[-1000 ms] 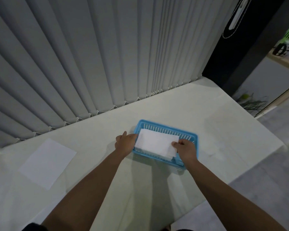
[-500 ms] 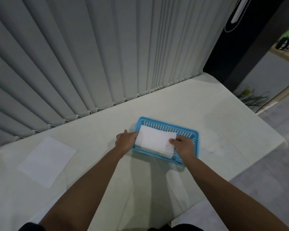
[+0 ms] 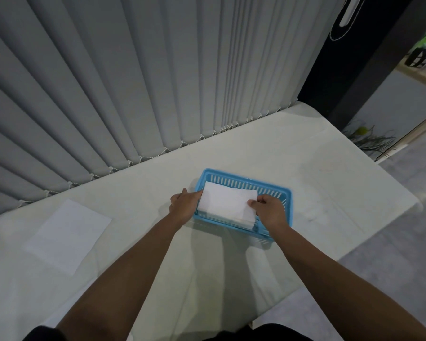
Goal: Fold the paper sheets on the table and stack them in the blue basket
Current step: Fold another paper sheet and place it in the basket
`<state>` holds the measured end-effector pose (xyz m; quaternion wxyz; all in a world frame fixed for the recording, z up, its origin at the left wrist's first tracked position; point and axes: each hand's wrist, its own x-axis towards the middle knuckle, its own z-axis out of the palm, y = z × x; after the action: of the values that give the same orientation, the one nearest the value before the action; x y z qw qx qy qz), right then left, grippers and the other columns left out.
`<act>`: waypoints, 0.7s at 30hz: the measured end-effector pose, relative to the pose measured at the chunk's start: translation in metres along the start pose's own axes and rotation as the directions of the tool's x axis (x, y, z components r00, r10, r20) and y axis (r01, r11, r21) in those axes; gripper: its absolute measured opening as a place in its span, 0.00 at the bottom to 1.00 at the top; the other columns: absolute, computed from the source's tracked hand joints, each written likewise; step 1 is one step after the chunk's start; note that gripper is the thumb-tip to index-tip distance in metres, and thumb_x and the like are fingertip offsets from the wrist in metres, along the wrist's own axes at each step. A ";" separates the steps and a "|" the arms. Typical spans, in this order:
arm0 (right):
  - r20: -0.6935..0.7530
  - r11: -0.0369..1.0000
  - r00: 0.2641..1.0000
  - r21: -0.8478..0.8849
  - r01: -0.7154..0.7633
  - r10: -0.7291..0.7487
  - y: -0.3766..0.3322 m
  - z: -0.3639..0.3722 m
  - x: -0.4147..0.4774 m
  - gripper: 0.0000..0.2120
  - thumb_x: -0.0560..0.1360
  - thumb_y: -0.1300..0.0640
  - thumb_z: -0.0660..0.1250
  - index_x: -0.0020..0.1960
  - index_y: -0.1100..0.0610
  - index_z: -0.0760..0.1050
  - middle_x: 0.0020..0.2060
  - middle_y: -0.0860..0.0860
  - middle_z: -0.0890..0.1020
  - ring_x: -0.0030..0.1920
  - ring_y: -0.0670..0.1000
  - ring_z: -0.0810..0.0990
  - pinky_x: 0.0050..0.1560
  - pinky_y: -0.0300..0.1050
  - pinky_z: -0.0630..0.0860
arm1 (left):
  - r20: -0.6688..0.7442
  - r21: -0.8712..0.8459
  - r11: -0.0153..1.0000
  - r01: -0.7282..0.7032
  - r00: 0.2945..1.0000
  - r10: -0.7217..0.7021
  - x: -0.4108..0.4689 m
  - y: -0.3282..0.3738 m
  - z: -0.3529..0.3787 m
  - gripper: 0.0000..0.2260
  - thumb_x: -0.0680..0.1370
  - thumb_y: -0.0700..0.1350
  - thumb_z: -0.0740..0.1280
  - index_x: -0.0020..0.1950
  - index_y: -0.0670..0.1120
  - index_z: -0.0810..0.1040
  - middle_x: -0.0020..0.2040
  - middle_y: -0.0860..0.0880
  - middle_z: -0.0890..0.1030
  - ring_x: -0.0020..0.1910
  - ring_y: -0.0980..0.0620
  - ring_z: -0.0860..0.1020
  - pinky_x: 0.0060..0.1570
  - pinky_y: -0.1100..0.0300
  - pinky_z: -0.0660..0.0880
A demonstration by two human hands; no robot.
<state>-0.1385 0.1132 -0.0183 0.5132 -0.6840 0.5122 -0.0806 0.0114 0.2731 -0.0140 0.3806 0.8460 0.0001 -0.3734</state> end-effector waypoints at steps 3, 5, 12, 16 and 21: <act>-0.012 1.000 1.000 -0.016 -0.002 0.001 0.000 0.001 -0.001 0.08 0.72 0.55 0.72 0.42 0.60 0.77 0.38 0.55 0.80 0.39 0.54 0.77 0.44 0.48 0.72 | 0.008 0.031 0.999 -0.029 1.000 0.029 0.002 0.000 0.001 0.35 0.74 0.61 0.60 0.77 0.47 0.57 0.74 0.46 0.62 0.72 0.46 0.63 0.70 0.46 0.65; -0.043 0.998 0.999 -0.058 -0.008 0.005 0.000 0.000 -0.003 0.09 0.72 0.53 0.72 0.46 0.58 0.77 0.41 0.52 0.80 0.41 0.52 0.77 0.44 0.44 0.70 | 0.009 0.141 0.985 -0.098 0.995 0.098 0.001 0.000 0.001 0.26 0.79 0.55 0.57 0.74 0.46 0.63 0.75 0.46 0.62 0.73 0.45 0.61 0.71 0.47 0.63; -0.135 0.927 0.972 -0.350 0.136 -0.194 0.004 -0.002 -0.012 0.19 0.73 0.47 0.69 0.61 0.52 0.73 0.56 0.52 0.80 0.55 0.54 0.78 0.56 0.48 0.73 | -0.052 0.537 0.682 -0.497 0.787 0.615 0.002 -0.006 0.007 0.20 0.81 0.49 0.57 0.74 0.50 0.64 0.75 0.49 0.65 0.73 0.46 0.62 0.72 0.50 0.59; 0.055 0.646 0.888 -0.666 0.374 -0.457 0.004 0.004 -0.013 0.26 0.78 0.46 0.60 0.74 0.52 0.62 0.74 0.52 0.66 0.73 0.57 0.64 0.72 0.56 0.59 | 0.195 0.750 0.364 -0.553 0.710 0.677 0.004 -0.006 0.019 0.24 0.82 0.55 0.50 0.78 0.53 0.54 0.79 0.49 0.54 0.78 0.47 0.54 0.76 0.47 0.50; 0.332 0.474 0.897 -0.764 0.438 -0.292 0.021 0.018 -0.013 0.33 0.79 0.37 0.44 0.79 0.53 0.42 0.79 0.49 0.44 0.78 0.53 0.41 0.76 0.59 0.38 | 0.333 0.828 0.209 -0.520 0.757 0.562 0.017 -0.012 0.023 0.28 0.80 0.62 0.42 0.78 0.54 0.44 0.80 0.49 0.44 0.79 0.48 0.43 0.75 0.43 0.40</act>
<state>-0.1460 0.1359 -0.0378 0.1424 -0.9397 0.2895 0.1136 0.0055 0.2620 -0.0427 -0.0171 0.8644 -0.4824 -0.1407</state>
